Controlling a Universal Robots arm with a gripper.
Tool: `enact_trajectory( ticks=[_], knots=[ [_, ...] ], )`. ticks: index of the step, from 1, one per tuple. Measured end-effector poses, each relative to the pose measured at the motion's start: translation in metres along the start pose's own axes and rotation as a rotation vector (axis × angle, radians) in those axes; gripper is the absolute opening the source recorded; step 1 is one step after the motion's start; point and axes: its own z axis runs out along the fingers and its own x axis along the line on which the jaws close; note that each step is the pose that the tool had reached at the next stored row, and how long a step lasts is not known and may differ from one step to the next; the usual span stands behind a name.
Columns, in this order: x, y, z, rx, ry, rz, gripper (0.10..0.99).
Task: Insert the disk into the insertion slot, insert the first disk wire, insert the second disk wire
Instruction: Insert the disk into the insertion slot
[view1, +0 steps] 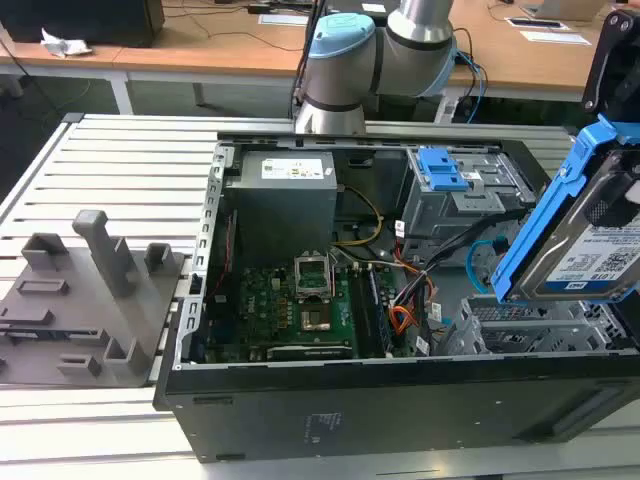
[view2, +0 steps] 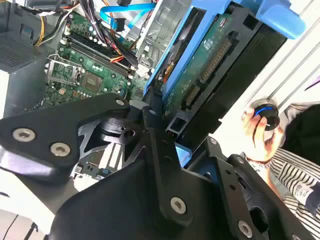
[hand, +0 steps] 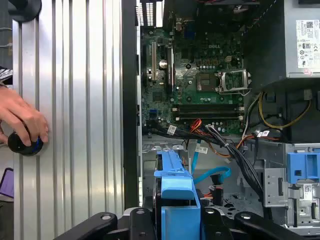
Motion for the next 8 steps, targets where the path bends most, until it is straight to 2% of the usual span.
enact_trajectory(
  ticks=[8],
  knots=[
    [0.0000, -0.0004, 0.0090, 0.000, 0.0001, 0.000, 0.361]
  ],
)
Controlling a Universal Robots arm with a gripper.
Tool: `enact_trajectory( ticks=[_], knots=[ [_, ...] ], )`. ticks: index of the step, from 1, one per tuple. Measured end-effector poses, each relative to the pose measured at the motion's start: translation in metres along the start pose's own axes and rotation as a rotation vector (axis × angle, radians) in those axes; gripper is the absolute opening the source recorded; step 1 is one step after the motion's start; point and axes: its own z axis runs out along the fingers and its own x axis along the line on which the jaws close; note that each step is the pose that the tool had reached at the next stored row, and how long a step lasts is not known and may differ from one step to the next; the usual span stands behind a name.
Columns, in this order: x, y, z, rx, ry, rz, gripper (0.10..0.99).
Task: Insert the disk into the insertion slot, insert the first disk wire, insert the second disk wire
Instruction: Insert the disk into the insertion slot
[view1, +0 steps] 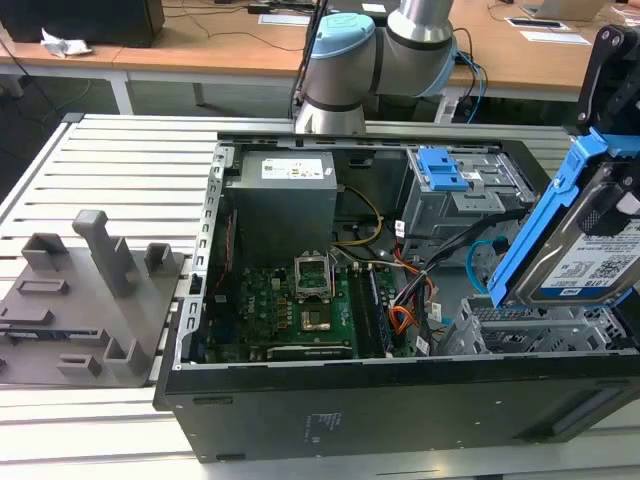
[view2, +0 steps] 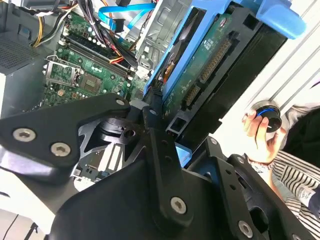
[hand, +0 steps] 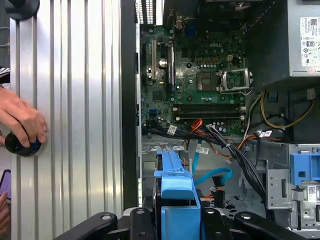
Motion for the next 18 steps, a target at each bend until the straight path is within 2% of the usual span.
enact_trajectory(
  ticks=[9, 16, 18],
  knots=[
    [0.0000, -0.0002, 0.0056, 0.000, -0.0001, 0.000, 0.361],
    [-0.0001, -0.0008, 0.0160, 0.000, -0.0001, 0.000, 0.361],
    [-0.0051, -0.0018, 0.0169, 0.000, -0.0001, 0.000, 0.361]
  ],
)
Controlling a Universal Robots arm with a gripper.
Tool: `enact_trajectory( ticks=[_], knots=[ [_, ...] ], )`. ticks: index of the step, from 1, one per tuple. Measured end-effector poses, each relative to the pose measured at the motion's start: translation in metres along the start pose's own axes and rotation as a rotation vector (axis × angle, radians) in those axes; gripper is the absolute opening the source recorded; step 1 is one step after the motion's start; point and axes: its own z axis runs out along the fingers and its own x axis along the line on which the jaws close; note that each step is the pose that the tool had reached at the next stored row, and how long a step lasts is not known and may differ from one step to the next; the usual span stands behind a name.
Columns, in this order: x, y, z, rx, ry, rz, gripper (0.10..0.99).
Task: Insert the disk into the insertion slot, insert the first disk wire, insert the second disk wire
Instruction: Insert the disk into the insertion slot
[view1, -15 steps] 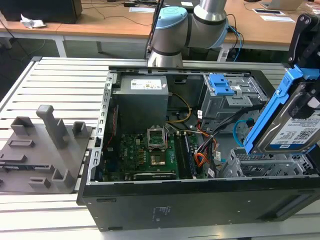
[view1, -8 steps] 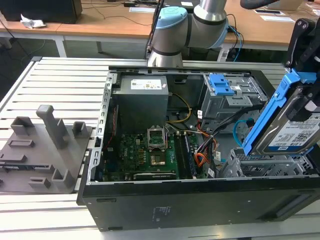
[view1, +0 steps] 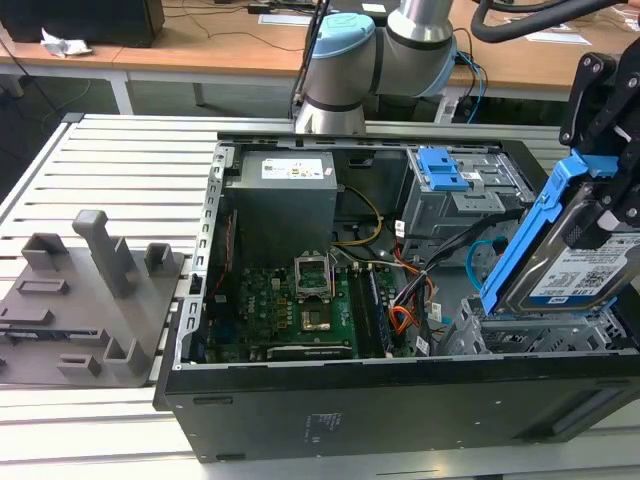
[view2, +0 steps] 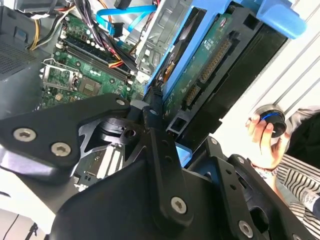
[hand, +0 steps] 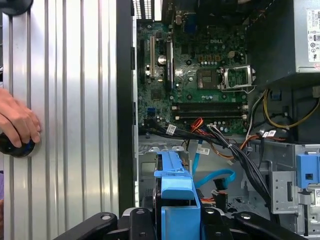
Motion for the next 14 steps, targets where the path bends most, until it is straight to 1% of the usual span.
enact_trajectory(
  ticks=[2, 4, 11, 14],
  knots=[
    [-0.0059, -0.0027, 0.0025, 0.000, -0.0001, 0.000, 0.361],
    [-0.0084, -0.0049, 0.0072, 0.000, 0.0000, 0.000, 0.361],
    [-0.0108, -0.0066, 0.0167, 0.000, 0.0001, 0.000, 0.361],
    [-0.0119, -0.0073, 0.0231, 0.000, -0.0001, 0.000, 0.361]
  ],
)
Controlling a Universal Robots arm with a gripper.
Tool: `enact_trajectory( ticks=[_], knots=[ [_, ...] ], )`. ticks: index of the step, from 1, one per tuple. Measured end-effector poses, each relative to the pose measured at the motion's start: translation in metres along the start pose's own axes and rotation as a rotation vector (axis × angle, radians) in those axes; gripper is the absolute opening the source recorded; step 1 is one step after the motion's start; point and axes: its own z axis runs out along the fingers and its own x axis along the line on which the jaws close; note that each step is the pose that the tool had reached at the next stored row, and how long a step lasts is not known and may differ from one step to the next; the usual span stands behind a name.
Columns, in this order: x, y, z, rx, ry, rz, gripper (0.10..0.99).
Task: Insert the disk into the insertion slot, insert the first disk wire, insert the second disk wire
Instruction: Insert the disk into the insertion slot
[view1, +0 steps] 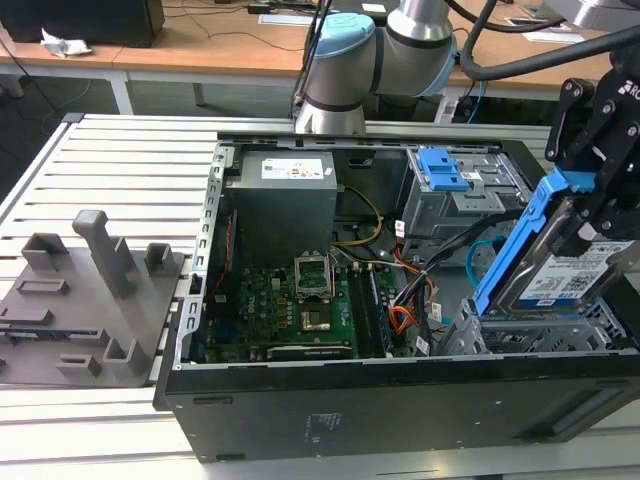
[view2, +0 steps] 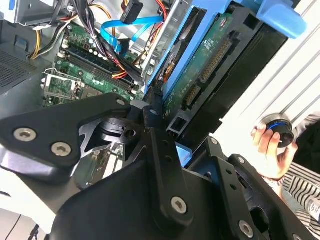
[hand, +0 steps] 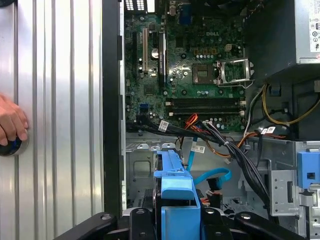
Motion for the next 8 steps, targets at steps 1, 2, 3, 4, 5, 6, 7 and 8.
enact_trajectory(
  ticks=[1, 2, 3, 4, 5, 6, 7, 8],
  knots=[
    [-0.0001, -0.0001, 0.0009, 0.000, 0.0000, 0.000, 0.361],
    [-0.0003, -0.0001, 0.0018, 0.000, 0.0000, 0.000, 0.361],
    [-0.0005, -0.0002, 0.0024, 0.000, 0.0001, 0.000, 0.361],
    [-0.0009, -0.0002, 0.0031, 0.000, 0.0001, 0.000, 0.361],
    [-0.0013, -0.0002, 0.0039, 0.000, -0.0001, 0.000, 0.361],
    [-0.0016, -0.0003, 0.0045, 0.000, -0.0002, 0.000, 0.361],
    [-0.0020, -0.0003, 0.0058, 0.000, -0.0003, 0.000, 0.361],
    [-0.0022, -0.0003, 0.0066, 0.000, -0.0003, 0.000, 0.361]
  ],
)
